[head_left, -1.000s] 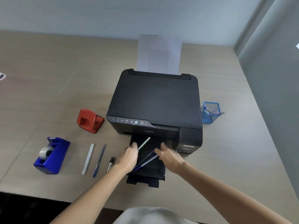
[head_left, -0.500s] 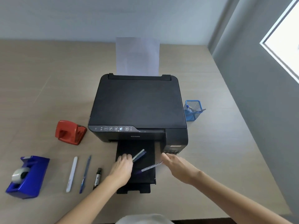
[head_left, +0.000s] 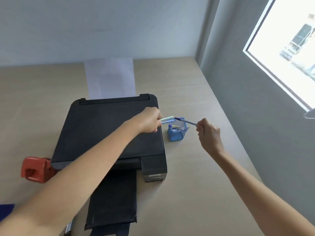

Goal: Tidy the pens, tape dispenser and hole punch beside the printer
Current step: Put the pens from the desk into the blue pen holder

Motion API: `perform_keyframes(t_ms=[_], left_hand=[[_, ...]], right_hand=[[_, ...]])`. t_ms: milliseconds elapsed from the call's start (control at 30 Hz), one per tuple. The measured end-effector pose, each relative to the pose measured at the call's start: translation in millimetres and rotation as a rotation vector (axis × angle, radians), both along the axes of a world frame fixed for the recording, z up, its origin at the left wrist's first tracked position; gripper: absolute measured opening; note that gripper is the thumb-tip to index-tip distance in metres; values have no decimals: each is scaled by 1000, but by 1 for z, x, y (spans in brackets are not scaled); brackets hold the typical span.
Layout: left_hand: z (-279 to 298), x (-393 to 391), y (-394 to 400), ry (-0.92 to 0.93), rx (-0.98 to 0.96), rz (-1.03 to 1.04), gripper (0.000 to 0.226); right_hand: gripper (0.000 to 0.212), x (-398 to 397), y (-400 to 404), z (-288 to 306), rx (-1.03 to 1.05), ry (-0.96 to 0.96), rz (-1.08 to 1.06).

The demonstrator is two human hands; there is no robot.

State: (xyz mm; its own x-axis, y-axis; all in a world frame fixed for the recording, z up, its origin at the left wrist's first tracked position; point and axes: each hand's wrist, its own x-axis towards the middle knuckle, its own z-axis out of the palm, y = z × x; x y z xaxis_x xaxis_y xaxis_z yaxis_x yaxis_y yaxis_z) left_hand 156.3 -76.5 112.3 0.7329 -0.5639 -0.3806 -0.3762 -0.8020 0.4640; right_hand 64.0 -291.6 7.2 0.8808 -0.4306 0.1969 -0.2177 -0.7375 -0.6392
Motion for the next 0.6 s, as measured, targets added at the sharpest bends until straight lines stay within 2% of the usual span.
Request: perform_keyframes(t_ms=[133, 233, 300, 367, 400, 467, 533, 600], left_hand=[[-37, 33, -73, -33, 120, 59, 13], [-55, 40, -103, -71, 285, 47, 27], [-66, 44, -112, -64, 345, 42, 25], [-74, 50, -114, -45, 304, 62, 16], [-74, 51, -112, -46, 260, 87, 16], [-72, 55, -103, -75, 170, 130, 33], [-62, 54, -87, -113, 91, 143, 48], [-47, 48, -66, -126, -7, 157, 44]], right_hand=[[11, 40, -13, -15, -126, 160, 100], [15, 57, -17, -26, -204, 277, 186], [18, 63, -20, -31, -225, 310, 251], [13, 67, -22, -32, -269, 301, 272], [18, 69, -23, -33, -302, 284, 273], [22, 70, -24, -30, -357, 247, 266], [18, 70, -20, -25, -327, 194, 245], [14, 70, -13, -16, -285, 147, 231]])
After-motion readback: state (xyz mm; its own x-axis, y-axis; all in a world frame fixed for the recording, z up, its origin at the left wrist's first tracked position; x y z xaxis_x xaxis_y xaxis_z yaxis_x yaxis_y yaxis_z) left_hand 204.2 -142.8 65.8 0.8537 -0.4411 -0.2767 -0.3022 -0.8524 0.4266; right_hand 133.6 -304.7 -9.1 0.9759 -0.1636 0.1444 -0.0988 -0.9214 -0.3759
